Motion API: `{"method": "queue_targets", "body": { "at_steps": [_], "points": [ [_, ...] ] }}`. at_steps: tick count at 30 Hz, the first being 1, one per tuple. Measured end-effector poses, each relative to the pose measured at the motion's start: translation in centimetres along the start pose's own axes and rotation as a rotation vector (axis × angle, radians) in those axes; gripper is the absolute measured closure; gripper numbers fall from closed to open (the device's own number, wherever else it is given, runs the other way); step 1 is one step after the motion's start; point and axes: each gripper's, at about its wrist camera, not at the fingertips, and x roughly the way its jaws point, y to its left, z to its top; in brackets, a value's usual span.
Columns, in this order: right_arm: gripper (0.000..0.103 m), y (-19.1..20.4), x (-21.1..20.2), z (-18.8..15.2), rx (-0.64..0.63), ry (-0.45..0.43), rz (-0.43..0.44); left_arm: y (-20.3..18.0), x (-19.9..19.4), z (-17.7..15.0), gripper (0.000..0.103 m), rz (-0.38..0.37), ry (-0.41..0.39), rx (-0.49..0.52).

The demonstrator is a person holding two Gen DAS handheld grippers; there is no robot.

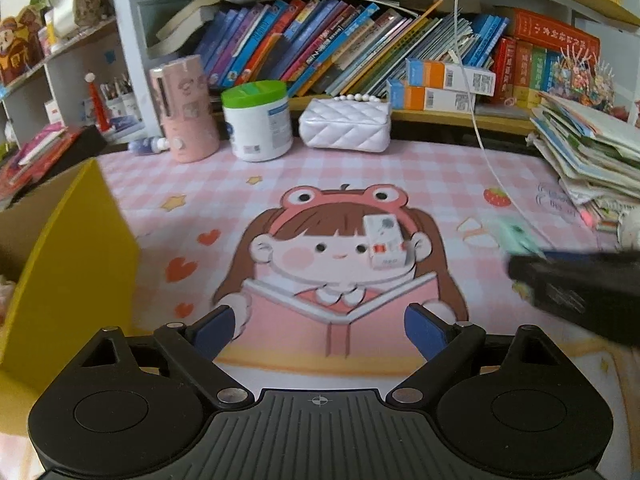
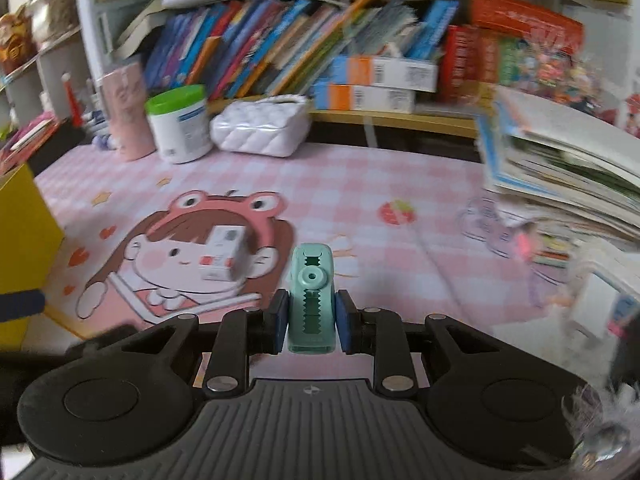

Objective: Organize objects
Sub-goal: 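Grasp the mint-green toy with the right gripper while the left gripper grasps the white box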

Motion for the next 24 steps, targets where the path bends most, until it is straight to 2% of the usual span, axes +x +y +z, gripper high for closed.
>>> {"method": "queue_targets", "body": {
  "at_steps": [5,12,16,19,21,23,24],
  "points": [
    [0.08,-2.1,-1.3,-0.8,0.039,0.007,-0.03,-1.4,3.1,1.8,0.017,-0.025,0.013,-0.028],
    [0.08,-3.3,-1.8,-0.9,0.041,0.003,-0.062,-3.6,7.1,3.4,0.019,-0.049,0.023,0.001],
    [0.08,-3.3,-1.8,-1.0,0.041,0.011,-0.062,-3.8,8.9,3.2,0.028,-0.047,0.066,-0.009],
    [0.08,-3.2,-1.8,-0.9,0.033,0.009,-0.06,-3.6,9.0,3.0,0.032,-0.052,0.048,-0.016],
    [0.08,-3.0,-1.8,-0.8,0.03,0.008,-0.06,-3.5,8.9,3.0,0.045,-0.057,0.037,-0.011],
    [0.08,-2.9,-1.8,-0.8,0.026,0.008,-0.059,-3.3,8.7,3.1,0.071,-0.073,0.029,0.001],
    [0.08,-2.8,-1.8,-0.8,0.024,0.006,-0.058,-3.2,8.7,3.1,0.074,-0.075,0.03,0.006]
  ]
}}
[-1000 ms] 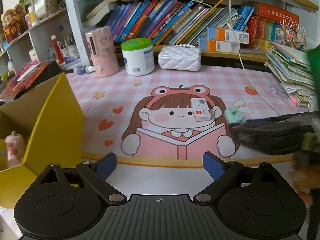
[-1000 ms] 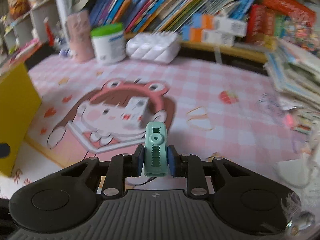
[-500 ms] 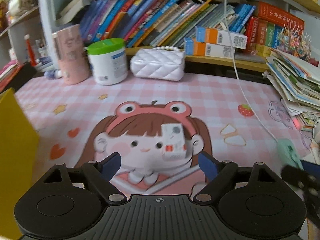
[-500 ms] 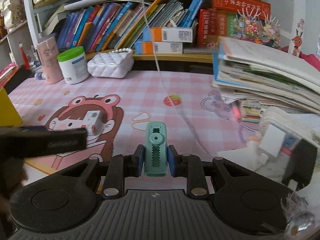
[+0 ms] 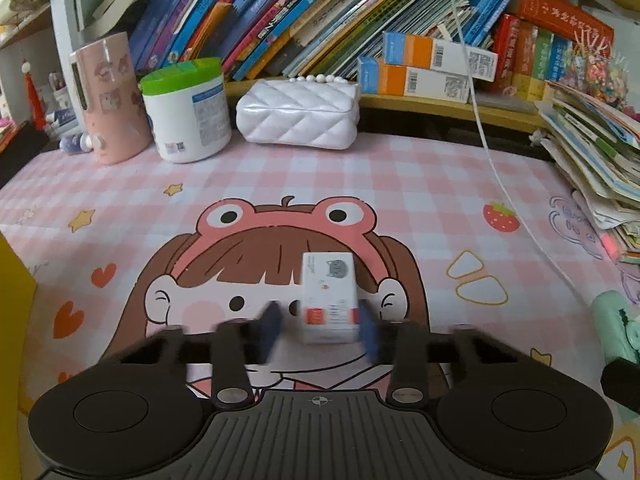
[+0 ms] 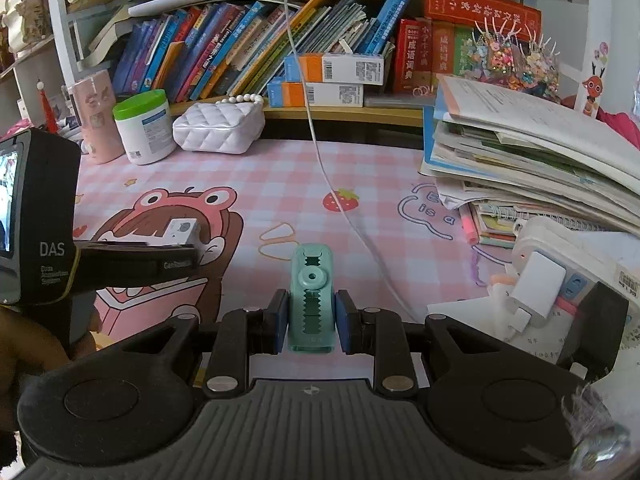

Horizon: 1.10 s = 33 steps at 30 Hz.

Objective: Organize objects
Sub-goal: 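Grasp the mint-green toy with the right gripper while the left gripper grasps the white box, then carry the white box and mint-green toy with both grippers to the yellow box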

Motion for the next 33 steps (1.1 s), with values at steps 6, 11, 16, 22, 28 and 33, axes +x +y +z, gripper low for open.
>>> {"method": "queue_targets", "body": {
  "at_steps": [6,11,16,22,28,33],
  "points": [
    [0.08,0.7,-0.4,0.0,-0.007,-0.008,0.011,1.2,-1.0,-0.2,0.075,0.006,0.027,-0.015],
    [0.08,1.6,-0.8,-0.3,-0.026,-0.005,0.016,2.1,-4.4,-0.4,0.075,-0.012,-0.013,-0.049],
    [0.08,3.1,-1.4,-0.7,-0.056,-0.001,0.038,3.3,-8.7,-1.0,0.075,-0.041,-0.066,-0.075],
    [0.08,5.6,-2.3,-1.3,-0.084,0.004,0.076,5.3,-13.0,-3.1,0.075,-0.039,-0.093,-0.107],
    [0.08,8.5,-3.9,-2.0,-0.121,-0.004,0.112,7.9,-16.4,-5.7,0.075,-0.018,-0.103,-0.141],
    [0.08,11.1,-5.2,-2.6,-0.141,-0.002,0.14,10.1,-18.9,-7.5,0.075,0.009,-0.115,-0.159]
  ]
}}
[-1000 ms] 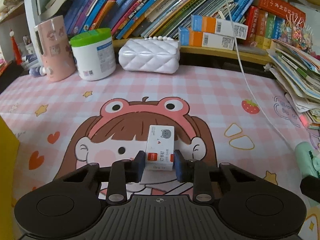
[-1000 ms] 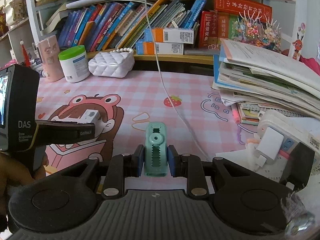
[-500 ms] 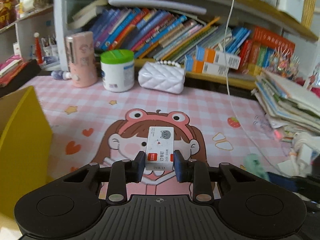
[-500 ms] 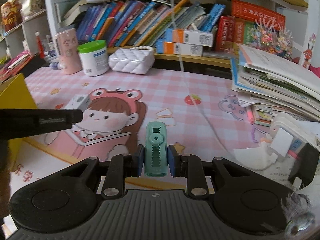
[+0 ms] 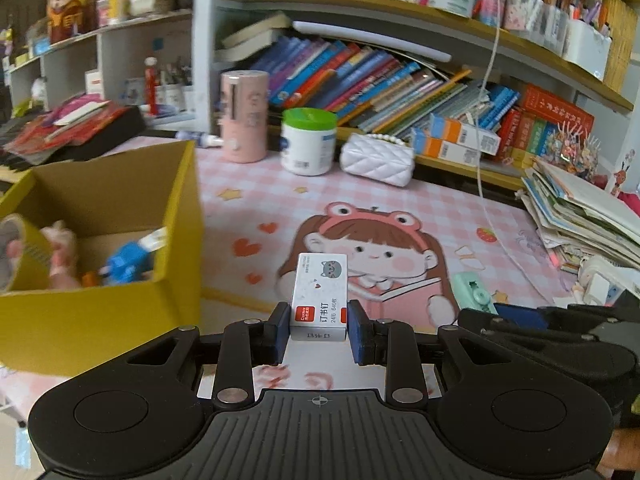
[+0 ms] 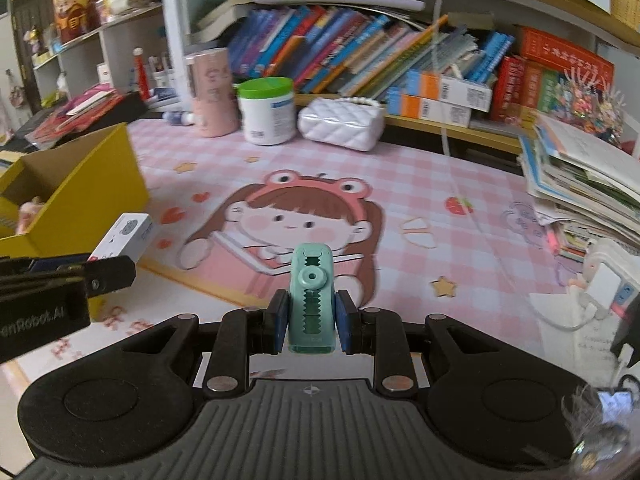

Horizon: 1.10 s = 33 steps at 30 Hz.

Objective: Organize objects
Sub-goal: 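Carry the white box and mint-green toy with both grippers to the yellow box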

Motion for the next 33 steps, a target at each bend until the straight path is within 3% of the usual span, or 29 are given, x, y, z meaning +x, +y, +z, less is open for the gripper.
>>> {"method": "queue_targets", "body": {
  "at_steps": [17,33],
  "points": [
    [0.08,13.0,-4.0,-2.9,-0.134,0.011,0.113,9.9,-8.0,-4.8,0.075,0.102,-0.017,-0.094],
    [0.08,20.5,-8.2,-6.5,-0.172,-0.004,0.141,15.5,-13.5,-8.5,0.075,0.117,-0.028,-0.117]
  ]
}}
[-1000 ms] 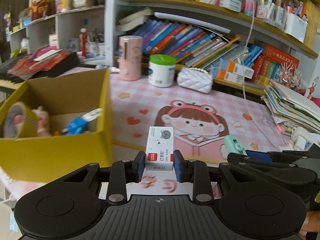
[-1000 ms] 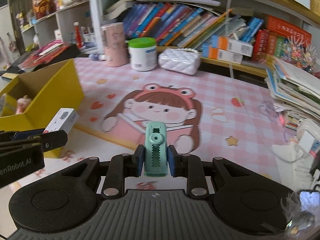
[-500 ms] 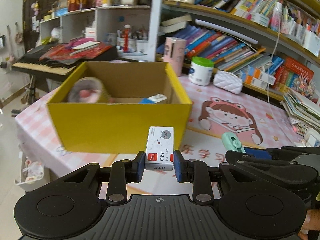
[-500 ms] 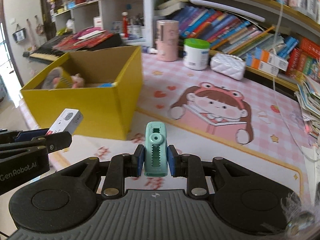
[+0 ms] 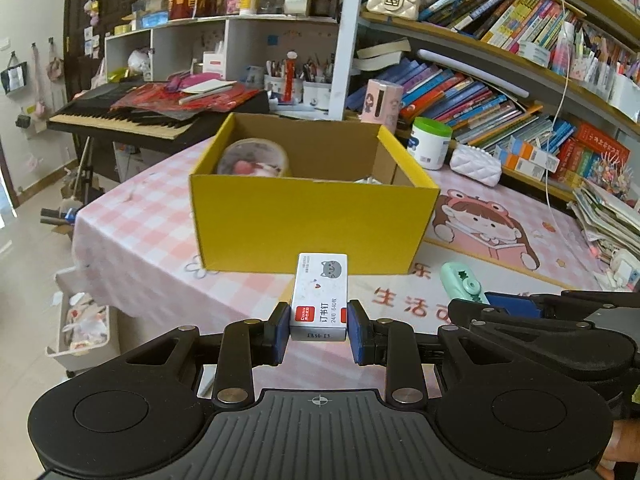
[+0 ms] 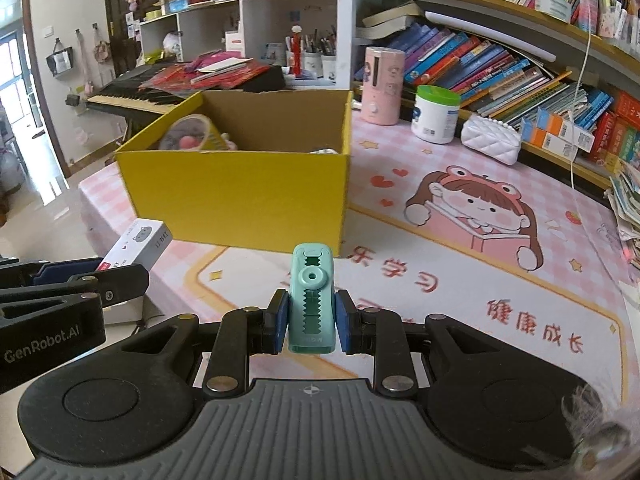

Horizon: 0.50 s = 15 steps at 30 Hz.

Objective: Organize objects
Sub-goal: 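Carry the white box and mint-green toy with both grippers to the yellow box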

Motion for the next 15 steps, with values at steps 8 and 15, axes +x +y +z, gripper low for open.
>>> {"method": "queue_targets", "body": {
  "at_steps": [8,15],
  "points": [
    [0.08,2.9,-1.1,-0.4,0.005,-0.026,0.003,2.4,-1.8,-0.4,0.075,0.002,-0.032,0.013],
    [0.08,4.8,-1.5,0.0,-0.009,-0.044,0.005,3.9,-2.5,0.0,0.075,0.006,-0.059,0.007]
  ]
}}
